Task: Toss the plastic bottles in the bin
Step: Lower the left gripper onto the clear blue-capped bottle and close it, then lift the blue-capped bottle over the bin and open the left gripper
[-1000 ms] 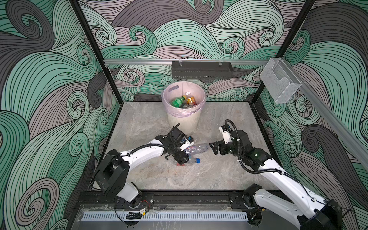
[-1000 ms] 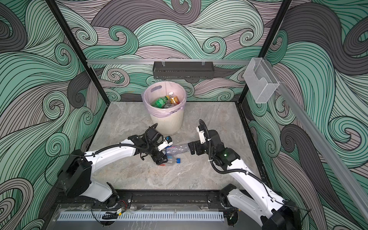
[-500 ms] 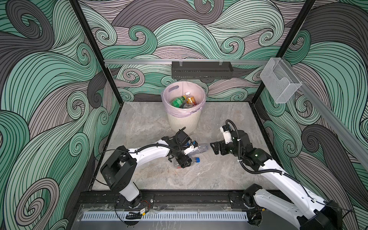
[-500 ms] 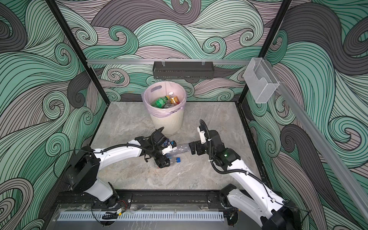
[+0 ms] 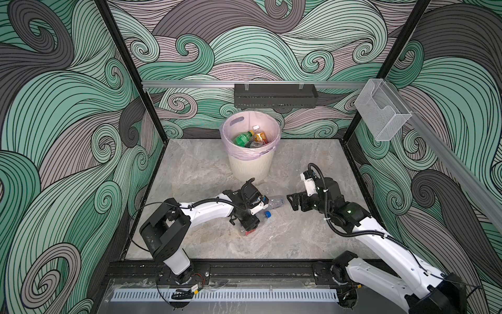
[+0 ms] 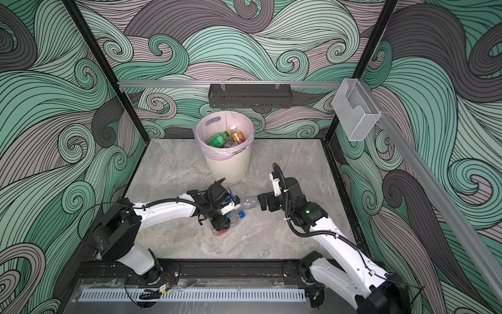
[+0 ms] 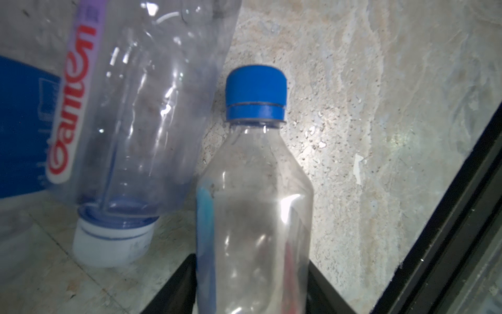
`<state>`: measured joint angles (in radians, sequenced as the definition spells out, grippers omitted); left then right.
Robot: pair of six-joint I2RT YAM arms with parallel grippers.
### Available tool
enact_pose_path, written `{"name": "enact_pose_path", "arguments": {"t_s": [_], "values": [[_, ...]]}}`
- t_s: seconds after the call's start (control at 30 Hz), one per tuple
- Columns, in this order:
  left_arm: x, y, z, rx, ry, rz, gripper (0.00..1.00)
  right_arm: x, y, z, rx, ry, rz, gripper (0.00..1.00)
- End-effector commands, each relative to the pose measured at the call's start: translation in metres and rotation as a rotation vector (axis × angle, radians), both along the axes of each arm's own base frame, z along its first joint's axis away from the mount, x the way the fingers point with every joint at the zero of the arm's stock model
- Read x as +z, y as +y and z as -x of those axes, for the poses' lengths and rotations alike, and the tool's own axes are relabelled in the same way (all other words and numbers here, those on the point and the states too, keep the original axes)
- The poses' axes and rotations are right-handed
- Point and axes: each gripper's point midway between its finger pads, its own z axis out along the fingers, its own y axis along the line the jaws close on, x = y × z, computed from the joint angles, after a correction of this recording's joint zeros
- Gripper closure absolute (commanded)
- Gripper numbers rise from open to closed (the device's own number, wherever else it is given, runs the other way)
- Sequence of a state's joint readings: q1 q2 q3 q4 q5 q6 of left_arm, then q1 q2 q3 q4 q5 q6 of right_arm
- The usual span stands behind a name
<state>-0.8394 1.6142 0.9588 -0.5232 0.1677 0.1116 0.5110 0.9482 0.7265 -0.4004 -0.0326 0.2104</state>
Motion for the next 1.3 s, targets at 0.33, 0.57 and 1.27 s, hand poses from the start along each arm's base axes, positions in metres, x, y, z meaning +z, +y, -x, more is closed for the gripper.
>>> {"name": "enact_pose_path", "arguments": {"t_s": [0.33,0.57,1.27], "values": [[-0.006,0.003,0.0,0.043,-0.024,-0.036,0.52,0.0,-0.002,-0.005,-0.023,-0.002,-0.001,0.0],[0.032,0.008,-0.007,0.098,-0.1,0.003,0.56,-0.001,-0.003,-0.005,-0.021,0.006,0.014,0.0],[0.122,0.134,-0.061,0.766,-0.532,0.091,0.58,-0.006,0.004,-0.011,0.009,0.026,0.031,0.0]]}}
